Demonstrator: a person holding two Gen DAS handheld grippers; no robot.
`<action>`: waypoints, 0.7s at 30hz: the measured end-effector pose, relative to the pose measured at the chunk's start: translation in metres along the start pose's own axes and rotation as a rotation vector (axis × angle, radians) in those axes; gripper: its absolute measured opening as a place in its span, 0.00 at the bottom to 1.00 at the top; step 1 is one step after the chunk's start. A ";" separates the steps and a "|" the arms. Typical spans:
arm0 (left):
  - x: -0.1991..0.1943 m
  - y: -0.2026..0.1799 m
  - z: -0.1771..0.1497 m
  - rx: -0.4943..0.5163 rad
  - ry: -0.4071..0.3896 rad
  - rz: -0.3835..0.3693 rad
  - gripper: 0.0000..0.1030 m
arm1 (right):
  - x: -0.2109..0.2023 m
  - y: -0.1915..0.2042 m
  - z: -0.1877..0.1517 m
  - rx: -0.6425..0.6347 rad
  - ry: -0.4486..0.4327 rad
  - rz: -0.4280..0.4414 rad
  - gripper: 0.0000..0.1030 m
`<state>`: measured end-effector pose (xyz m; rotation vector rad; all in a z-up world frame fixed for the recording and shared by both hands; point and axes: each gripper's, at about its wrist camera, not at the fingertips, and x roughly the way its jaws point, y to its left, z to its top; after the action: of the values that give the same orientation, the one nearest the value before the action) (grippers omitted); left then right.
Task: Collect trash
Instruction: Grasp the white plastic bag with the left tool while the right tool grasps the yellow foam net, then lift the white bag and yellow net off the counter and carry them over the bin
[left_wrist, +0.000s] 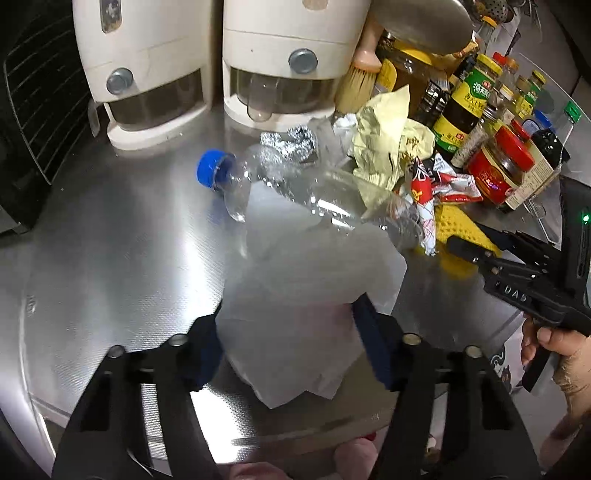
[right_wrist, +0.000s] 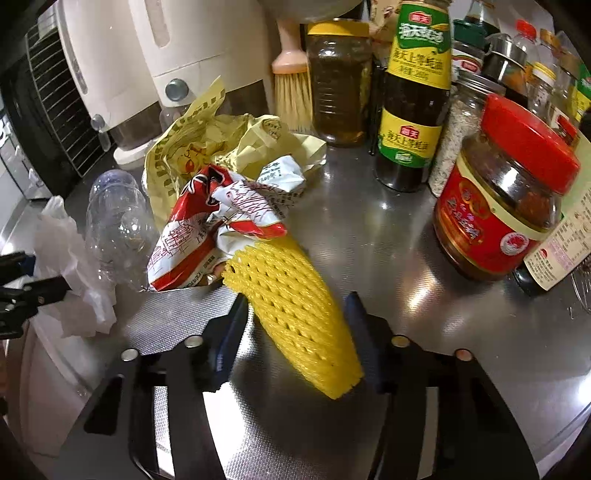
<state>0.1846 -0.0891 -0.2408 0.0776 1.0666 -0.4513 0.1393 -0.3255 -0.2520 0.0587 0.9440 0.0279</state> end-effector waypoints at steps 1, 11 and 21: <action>0.000 0.000 -0.001 0.000 0.000 -0.002 0.51 | -0.001 -0.001 0.000 0.004 -0.002 -0.004 0.43; -0.016 0.001 -0.018 0.005 -0.018 0.001 0.14 | -0.029 0.004 -0.007 0.015 -0.015 -0.003 0.18; -0.052 -0.004 -0.054 0.016 -0.051 -0.010 0.12 | -0.077 0.036 -0.040 0.042 -0.042 0.066 0.18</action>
<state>0.1174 -0.0615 -0.2213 0.0750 1.0141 -0.4689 0.0614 -0.2923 -0.2112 0.1287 0.9006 0.0673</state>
